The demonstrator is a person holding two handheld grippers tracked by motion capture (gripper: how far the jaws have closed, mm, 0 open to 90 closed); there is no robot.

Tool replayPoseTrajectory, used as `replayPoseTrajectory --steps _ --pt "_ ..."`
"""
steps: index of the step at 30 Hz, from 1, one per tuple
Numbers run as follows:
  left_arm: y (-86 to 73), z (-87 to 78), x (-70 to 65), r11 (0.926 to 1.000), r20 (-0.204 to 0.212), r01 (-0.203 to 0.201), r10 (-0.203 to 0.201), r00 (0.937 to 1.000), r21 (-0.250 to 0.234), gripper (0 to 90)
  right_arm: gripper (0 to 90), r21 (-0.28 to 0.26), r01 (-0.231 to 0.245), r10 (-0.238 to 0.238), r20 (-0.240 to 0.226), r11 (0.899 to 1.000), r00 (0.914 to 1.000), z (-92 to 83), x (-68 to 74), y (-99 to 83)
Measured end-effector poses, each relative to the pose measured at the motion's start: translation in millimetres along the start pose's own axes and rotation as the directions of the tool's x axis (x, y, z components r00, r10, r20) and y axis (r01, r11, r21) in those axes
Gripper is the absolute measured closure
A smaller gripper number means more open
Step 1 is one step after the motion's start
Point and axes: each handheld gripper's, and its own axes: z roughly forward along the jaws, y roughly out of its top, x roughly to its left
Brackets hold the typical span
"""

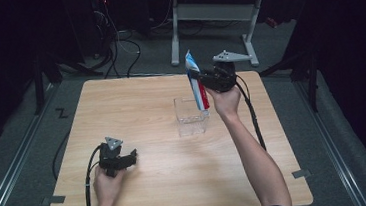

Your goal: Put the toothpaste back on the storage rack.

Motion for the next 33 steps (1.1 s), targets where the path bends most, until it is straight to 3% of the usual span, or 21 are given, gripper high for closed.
replayPoseTrajectory --steps 14,19,33 --pt "0.0 -0.1 -0.5 1.0000 -0.003 0.000 0.000 1.0000 0.001 23.9 73.1 0.050 0.023 -0.024 0.029 0.998 0.9993 36.2 2.7 -15.0" --pt "0.0 0.0 -0.5 1.0000 -0.003 0.000 0.000 1.0000 0.001 23.8 73.0 0.066 0.039 -0.042 0.042 0.997 0.9982 40.2 2.5 -19.1" --pt "0.0 -0.1 -0.4 1.0000 -0.002 0.000 0.000 1.0000 0.001 23.7 72.7 0.108 0.009 -0.016 0.059 0.994 0.9981 46.1 -8.0 -38.8"
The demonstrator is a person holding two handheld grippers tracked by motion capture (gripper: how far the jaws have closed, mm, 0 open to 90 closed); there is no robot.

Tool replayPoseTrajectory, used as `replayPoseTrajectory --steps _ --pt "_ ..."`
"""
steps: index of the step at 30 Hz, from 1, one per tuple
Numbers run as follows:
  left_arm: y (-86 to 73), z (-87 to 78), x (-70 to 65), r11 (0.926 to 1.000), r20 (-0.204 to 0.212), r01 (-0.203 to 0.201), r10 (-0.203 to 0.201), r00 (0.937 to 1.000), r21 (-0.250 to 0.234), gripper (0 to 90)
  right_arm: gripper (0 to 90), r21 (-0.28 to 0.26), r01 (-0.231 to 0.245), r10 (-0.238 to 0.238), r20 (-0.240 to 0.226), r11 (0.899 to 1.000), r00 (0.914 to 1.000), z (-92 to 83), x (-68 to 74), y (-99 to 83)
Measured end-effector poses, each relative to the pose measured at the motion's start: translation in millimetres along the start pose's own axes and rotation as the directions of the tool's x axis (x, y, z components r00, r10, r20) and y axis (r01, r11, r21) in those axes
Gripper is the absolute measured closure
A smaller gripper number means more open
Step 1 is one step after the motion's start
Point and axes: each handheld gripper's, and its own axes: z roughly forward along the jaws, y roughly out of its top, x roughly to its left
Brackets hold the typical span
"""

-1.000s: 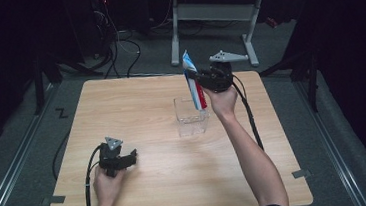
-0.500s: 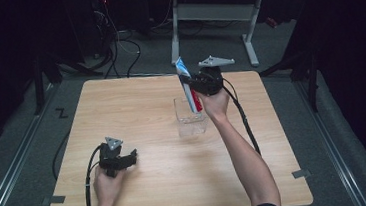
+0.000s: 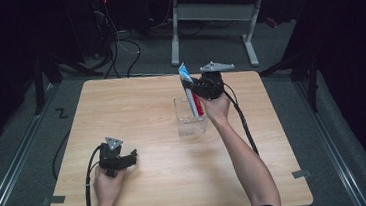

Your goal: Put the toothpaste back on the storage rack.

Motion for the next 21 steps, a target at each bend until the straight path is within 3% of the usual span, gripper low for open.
replayPoseTrajectory --steps 21 --pt "0.0 0.1 0.0 1.0000 0.001 0.001 -0.001 1.0000 -0.001 23.7 72.5 0.068 0.008 -0.007 -0.016 0.998 0.9998 8.8 1.6 -16.8"
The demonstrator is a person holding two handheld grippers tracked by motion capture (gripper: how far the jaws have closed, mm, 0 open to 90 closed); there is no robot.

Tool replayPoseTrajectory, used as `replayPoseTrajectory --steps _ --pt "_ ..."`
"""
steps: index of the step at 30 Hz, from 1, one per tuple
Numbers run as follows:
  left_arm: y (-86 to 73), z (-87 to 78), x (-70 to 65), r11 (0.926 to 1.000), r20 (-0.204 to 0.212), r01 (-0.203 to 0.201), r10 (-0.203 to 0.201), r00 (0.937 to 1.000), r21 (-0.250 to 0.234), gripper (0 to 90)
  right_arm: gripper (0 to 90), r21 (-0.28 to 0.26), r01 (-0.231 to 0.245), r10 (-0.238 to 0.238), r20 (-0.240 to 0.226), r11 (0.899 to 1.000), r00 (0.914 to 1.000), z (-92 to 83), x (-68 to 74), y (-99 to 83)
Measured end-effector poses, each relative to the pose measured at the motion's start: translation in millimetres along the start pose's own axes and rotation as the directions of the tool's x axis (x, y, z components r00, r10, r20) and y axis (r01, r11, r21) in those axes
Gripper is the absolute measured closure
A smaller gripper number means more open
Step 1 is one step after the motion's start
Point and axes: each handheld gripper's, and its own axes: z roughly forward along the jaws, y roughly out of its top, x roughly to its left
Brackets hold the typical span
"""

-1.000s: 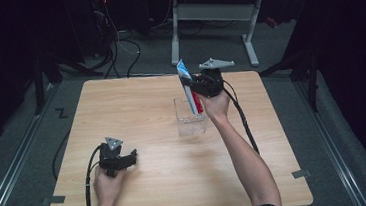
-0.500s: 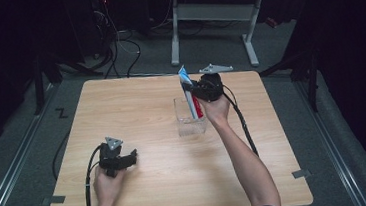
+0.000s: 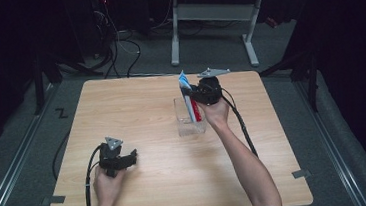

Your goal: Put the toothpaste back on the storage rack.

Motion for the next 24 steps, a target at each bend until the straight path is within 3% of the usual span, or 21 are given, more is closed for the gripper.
replayPoseTrajectory --steps 16,24 --pt "0.0 0.0 0.0 1.0000 0.000 0.000 0.000 1.0000 0.000 23.7 72.3 0.053 0.032 -0.031 -0.015 0.998 0.9994 5.9 8.9 -8.8" --pt "0.0 0.0 0.0 1.0000 0.001 0.001 -0.001 1.0000 -0.001 23.6 72.2 0.073 0.020 -0.017 -0.032 0.997 0.9993 10.6 12.1 -12.5"
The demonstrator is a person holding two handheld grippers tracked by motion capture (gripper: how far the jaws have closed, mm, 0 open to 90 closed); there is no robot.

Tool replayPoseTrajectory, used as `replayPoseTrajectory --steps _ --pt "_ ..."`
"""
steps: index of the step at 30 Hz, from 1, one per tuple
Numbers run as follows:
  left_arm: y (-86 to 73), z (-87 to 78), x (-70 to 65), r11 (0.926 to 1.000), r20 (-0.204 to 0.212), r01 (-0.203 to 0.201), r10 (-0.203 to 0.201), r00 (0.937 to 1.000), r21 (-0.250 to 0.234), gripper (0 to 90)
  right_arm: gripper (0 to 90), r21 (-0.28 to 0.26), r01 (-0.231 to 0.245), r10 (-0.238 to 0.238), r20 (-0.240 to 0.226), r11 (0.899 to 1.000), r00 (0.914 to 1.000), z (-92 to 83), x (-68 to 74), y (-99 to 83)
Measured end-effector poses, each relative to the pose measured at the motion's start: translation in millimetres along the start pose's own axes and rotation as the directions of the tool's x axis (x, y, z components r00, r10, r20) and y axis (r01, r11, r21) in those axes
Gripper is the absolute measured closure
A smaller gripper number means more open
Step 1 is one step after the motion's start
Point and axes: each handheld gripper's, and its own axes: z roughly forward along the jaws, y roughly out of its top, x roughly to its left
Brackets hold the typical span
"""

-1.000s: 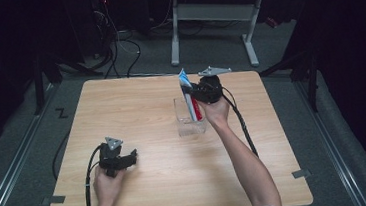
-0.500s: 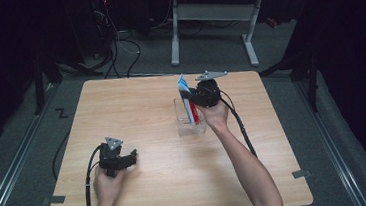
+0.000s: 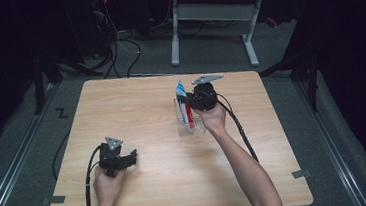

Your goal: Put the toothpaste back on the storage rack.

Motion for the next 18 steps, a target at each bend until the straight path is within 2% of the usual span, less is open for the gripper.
replayPoseTrajectory --steps 9,18 --pt "0.0 0.0 0.0 1.0000 0.000 0.000 0.000 1.0000 0.000 23.6 71.5 -0.007 -0.021 0.021 -0.015 1.000 0.9997 -1.7 -0.1 -2.3" --pt "0.0 0.0 0.1 1.0000 -0.001 -0.001 0.001 1.0000 0.000 23.6 70.0 -0.001 -0.042 0.042 -0.035 0.999 0.9985 5.5 0.9 -1.8"
